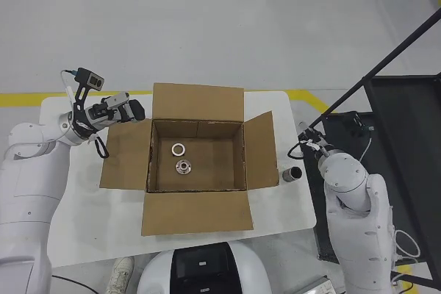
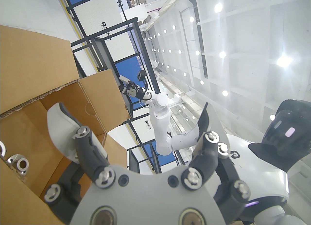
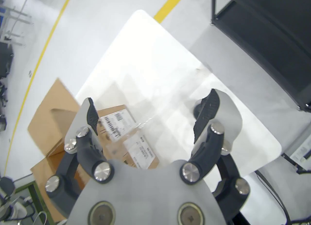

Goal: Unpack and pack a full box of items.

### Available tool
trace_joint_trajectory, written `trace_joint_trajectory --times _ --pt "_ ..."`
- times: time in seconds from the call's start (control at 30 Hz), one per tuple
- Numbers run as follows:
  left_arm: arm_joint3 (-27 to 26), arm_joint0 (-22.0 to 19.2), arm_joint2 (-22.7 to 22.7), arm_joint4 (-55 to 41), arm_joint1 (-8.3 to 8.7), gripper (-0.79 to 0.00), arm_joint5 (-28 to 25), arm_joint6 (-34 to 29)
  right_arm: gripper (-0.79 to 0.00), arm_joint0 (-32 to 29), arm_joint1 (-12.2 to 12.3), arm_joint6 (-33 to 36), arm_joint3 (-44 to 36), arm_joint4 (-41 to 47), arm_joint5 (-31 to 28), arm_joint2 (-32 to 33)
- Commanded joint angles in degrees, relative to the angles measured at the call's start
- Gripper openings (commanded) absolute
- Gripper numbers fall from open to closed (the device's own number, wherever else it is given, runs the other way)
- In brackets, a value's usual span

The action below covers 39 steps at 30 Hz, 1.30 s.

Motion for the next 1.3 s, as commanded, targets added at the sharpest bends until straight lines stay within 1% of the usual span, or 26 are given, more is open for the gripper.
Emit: trace_joint_trajectory --times 0.0,0.1,0.2,0.27,0.47,0.6,0.73,0.9,1.27 --pt "0.00 0.00 0.00 0.00 0.00 0.000 0.00 0.00 0.000 1.27 0.05 0.96 -1.29 -0.19 -1.30 -1.93" --pt "0.00 0.00 0.00 0.00 0.00 0.000 0.00 0.00 0.000 4.62 0.14 3.39 -3.20 -2.29 -4.17 -7.68" --pt "0.00 0.00 0.00 0.00 0.00 0.000 0.00 0.00 0.000 9.26 0.13 6.71 -1.79 -6.02 -6.66 -14.60" --pt "0.00 0.00 0.00 0.00 0.00 0.000 0.00 0.00 0.000 12.95 0.03 8.64 0.65 -9.59 -7.13 -18.83" --pt "0.00 0.00 0.00 0.00 0.00 0.000 0.00 0.00 0.000 22.43 -1.21 15.20 8.97 -15.38 -7.07 -31.98" --pt "0.00 0.00 0.00 0.00 0.00 0.000 0.00 0.00 0.000 26.86 -2.63 17.64 18.19 -14.95 -5.41 -38.43" --pt "0.00 0.00 0.00 0.00 0.00 0.000 0.00 0.00 0.000 29.46 -4.05 16.94 27.06 -12.58 -3.19 -41.80" --pt "0.00 0.00 0.00 0.00 0.00 0.000 0.00 0.00 0.000 31.54 -5.53 14.83 33.97 -9.23 -1.28 -43.61" --pt "0.00 0.00 0.00 0.00 0.00 0.000 0.00 0.00 0.000 31.62 -5.61 14.78 34.30 -9.00 -1.27 -43.71"
